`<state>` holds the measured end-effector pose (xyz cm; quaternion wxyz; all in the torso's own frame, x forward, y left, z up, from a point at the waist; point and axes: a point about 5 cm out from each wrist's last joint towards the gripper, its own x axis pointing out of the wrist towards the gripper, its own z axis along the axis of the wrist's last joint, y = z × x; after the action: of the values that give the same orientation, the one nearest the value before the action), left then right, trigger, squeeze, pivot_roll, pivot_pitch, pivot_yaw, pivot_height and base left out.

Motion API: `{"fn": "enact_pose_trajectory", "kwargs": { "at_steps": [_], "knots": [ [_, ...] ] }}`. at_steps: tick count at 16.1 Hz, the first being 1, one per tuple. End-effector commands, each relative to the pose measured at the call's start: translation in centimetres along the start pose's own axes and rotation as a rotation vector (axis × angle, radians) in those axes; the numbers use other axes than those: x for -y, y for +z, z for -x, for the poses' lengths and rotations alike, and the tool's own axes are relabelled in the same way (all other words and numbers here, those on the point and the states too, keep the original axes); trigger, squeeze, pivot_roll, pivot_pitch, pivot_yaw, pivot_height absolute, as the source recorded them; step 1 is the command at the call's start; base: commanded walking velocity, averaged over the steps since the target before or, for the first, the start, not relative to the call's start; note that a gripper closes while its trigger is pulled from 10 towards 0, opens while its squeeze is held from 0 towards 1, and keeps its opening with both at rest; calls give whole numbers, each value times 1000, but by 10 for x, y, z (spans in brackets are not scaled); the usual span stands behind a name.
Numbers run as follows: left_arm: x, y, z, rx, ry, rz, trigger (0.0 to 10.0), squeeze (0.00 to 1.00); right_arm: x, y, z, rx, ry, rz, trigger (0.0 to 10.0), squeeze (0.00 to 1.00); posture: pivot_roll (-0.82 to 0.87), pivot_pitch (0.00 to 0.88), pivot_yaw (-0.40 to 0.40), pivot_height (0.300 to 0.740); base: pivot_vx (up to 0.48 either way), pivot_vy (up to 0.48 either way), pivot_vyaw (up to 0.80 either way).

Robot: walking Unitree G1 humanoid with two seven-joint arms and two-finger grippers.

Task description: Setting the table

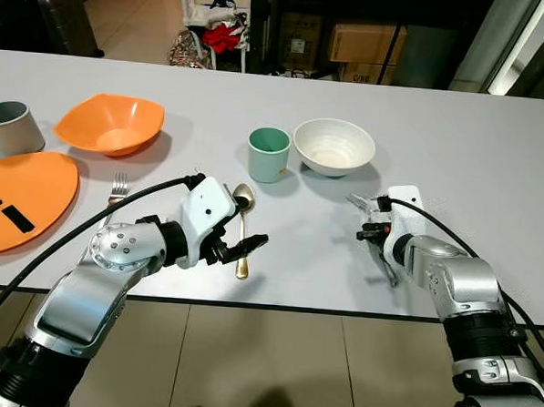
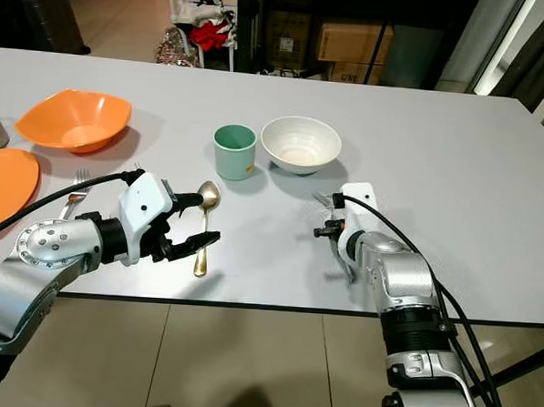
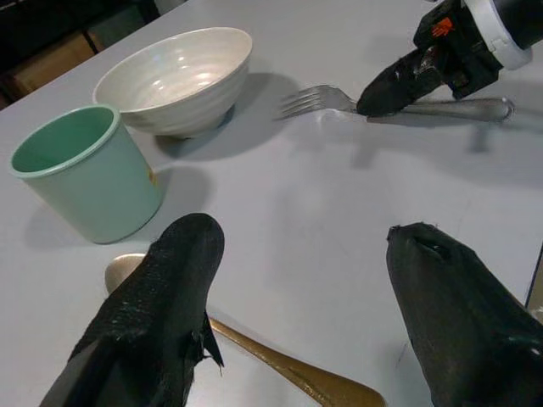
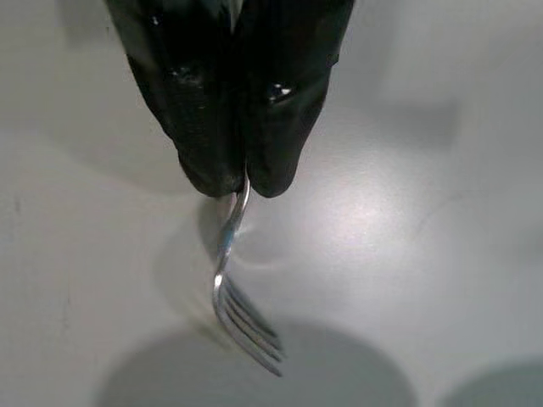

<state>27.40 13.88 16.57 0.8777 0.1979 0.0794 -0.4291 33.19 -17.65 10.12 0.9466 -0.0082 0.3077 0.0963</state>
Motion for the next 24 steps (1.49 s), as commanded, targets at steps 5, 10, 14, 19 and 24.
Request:
{"fn": "enact_pose_trajectory", "kwargs": {
  "at_steps": [5,10,14,19,24],
  "knots": [
    [-1,4,-1,3,-16,-12,10000,0,6,0,4,15,7,-133,0,0,26,0,1,740,0,0,0],
    [3,3,-1,-2,-43,-17,10000,0,14,-1,28,111,112,-442,0,0,23,0,0,740,0,0,0],
    [3,3,-3,-4,-61,-21,10000,0,18,-15,39,105,211,-519,0,0,9,0,24,740,0,0,0],
    [3,3,-3,-7,-69,-31,10000,0,23,-12,33,90,215,-469,10000,0,15,0,30,740,0,0,0],
    [1,4,-1,-11,-71,-33,10000,0,36,-4,23,80,213,-451,10000,0,26,0,31,740,0,0,0]
  ]
}}
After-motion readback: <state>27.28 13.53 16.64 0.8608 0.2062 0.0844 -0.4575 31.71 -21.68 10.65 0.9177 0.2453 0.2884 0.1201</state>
